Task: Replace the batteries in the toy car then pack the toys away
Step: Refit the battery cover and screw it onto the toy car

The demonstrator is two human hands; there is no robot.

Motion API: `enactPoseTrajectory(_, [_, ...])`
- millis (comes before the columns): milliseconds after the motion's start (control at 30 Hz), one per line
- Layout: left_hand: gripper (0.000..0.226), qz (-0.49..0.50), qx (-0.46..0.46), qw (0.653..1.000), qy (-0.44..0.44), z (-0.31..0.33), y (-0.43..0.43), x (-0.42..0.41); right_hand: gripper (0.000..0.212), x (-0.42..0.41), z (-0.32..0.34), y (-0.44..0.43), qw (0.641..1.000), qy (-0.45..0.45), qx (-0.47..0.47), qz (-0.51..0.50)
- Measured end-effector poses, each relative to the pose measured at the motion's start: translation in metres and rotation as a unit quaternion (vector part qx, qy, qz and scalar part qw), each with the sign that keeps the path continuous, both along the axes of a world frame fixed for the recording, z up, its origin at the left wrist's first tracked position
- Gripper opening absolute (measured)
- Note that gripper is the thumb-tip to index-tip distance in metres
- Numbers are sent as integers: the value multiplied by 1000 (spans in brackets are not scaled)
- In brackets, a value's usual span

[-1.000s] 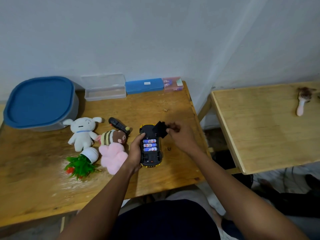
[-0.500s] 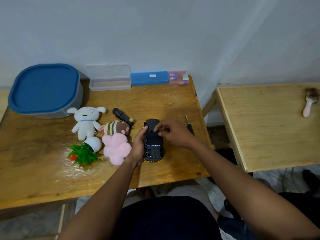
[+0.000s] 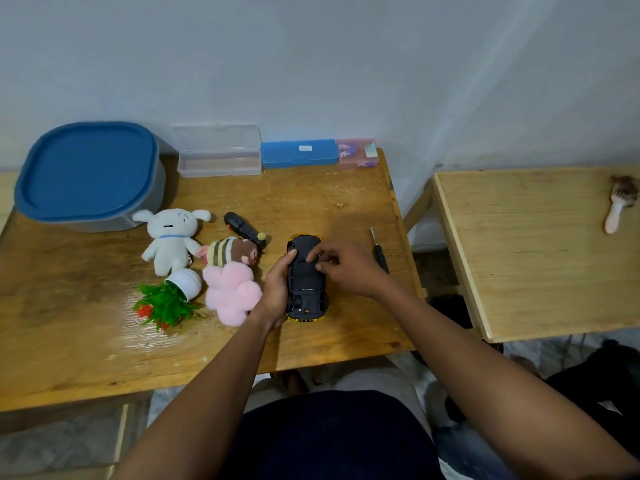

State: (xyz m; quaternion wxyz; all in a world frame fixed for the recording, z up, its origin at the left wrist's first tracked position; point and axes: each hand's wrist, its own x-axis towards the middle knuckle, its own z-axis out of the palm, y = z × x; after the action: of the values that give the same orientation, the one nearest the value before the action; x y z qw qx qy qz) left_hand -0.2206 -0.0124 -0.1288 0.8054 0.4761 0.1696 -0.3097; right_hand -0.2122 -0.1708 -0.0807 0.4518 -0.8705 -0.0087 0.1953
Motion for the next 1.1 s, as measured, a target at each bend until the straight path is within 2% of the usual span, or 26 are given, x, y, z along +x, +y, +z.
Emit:
enactPoseTrajectory(367, [43, 8, 16, 1000, -4, 7, 0, 0, 20, -3, -1, 2, 1000, -19, -15, 3])
enactPoseTrajectory(600, [42, 7, 41, 999, 8, 6, 0, 1, 17, -12, -16, 8, 981, -144, -129, -32])
enactPoseTrajectory(733, [25, 9, 54, 998, 13, 6, -3, 3, 20, -22, -24, 13, 973, -171, -83, -134])
enactPoseTrajectory(900, [39, -1, 67, 997, 35, 5, -13, 7, 47, -29, -35, 12, 953, -134, -35, -271])
enactPoseTrajectory(1033, [39, 21, 69, 997, 38, 11, -35, 18, 38, -23, -46, -7, 926, -98, -21, -365])
enactPoseTrajectory(1100, [40, 20, 70, 997, 39, 13, -45, 25, 29, -16, -50, -21, 911, -90, -59, -398])
